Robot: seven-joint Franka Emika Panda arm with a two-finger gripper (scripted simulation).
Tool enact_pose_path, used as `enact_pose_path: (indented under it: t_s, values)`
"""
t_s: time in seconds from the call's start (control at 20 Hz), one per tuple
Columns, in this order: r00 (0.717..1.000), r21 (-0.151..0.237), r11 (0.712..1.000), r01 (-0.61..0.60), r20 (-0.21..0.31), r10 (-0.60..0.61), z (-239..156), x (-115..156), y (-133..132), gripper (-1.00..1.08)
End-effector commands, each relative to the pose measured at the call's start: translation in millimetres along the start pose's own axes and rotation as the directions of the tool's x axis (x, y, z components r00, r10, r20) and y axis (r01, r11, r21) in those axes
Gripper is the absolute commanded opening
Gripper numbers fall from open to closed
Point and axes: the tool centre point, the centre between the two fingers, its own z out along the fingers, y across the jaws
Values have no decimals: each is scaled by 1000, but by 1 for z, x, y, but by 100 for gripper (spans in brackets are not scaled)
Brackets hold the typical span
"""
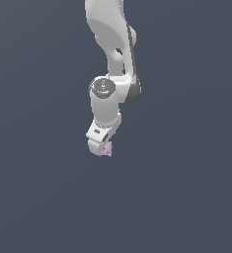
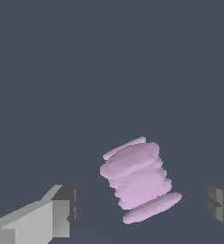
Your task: Pick up the object and move it to a goal position.
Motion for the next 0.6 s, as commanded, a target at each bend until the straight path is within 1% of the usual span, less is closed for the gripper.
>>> enact_pose_path:
  t_s: [0.0, 0.2, 0.55]
  values:
    - [998, -1, 998, 67, -1, -67, 3, -2, 1, 100]
    - [985, -4, 985, 170, -3, -170, 7, -6, 3, 100]
    - [948, -8, 948, 319, -5, -319, 12, -11, 6, 100]
